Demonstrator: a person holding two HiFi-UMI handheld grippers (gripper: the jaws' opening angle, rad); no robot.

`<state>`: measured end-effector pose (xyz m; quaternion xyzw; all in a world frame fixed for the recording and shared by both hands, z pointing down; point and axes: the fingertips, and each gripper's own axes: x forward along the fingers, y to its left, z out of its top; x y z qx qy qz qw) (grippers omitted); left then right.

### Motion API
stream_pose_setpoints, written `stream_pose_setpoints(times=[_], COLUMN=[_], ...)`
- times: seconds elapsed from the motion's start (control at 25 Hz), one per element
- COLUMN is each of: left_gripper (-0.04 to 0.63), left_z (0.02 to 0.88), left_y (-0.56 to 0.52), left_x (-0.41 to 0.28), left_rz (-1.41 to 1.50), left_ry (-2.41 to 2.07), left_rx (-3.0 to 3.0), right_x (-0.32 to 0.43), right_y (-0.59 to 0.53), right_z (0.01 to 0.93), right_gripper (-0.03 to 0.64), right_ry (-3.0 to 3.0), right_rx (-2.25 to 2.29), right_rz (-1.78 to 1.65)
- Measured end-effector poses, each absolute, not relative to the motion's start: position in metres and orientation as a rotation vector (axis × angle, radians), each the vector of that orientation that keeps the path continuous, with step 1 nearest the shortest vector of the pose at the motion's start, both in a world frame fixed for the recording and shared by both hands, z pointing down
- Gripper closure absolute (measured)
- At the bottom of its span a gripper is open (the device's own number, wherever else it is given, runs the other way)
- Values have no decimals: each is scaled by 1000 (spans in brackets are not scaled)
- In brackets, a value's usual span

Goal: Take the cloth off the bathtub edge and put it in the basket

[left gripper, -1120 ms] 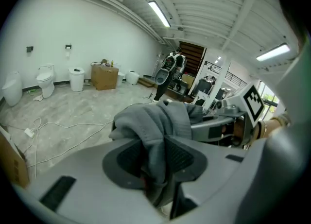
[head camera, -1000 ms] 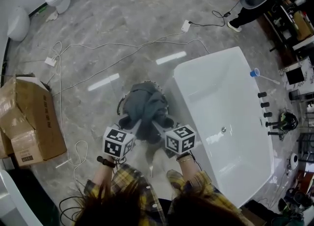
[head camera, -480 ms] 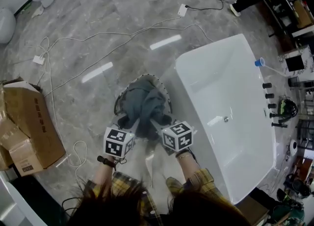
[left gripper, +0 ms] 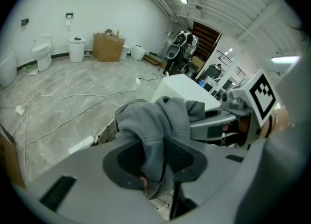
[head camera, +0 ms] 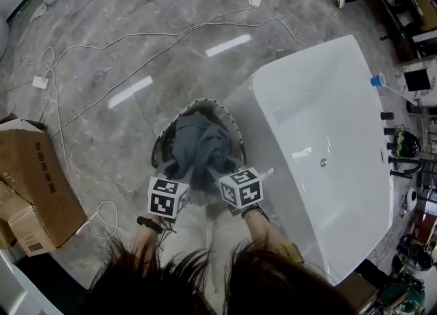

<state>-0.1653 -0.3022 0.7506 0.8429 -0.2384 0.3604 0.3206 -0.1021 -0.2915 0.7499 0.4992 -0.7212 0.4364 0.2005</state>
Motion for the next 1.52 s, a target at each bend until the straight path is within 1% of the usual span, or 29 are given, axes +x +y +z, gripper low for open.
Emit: stream_pose_setpoints(times=[0.2, 0.52, 0.72, 1.12, 1.32, 1.52], left_gripper=[503, 506, 506, 508, 507, 491], left_z=[807, 874, 901, 916, 915, 905], left_y=[-300, -295, -295, -300, -303, -306], left_x=[-165, -162, -159, -154, -153, -149], left_rz=[981, 1063, 1113, 1145, 1147, 1144], left_ry=[-627, -587, -576, -578, -584, -602], left_rx=[2144, 2071, 2036, 2024, 2044, 2101], right_x=[-98, -95, -91, -88, -82, -70], right_y=[-294, -288, -288, -279, -270, -265], right_z=[809, 874, 894, 914, 919, 919], right_gripper=[492, 492, 492, 486, 463, 465], right_ry=[-1948, -1846, -1801, -1730, -1679, -1634], right_rx=[1347, 1250, 1206, 1226, 1205, 1235], right_rz=[1274, 1283, 1276, 1324, 1357, 1367])
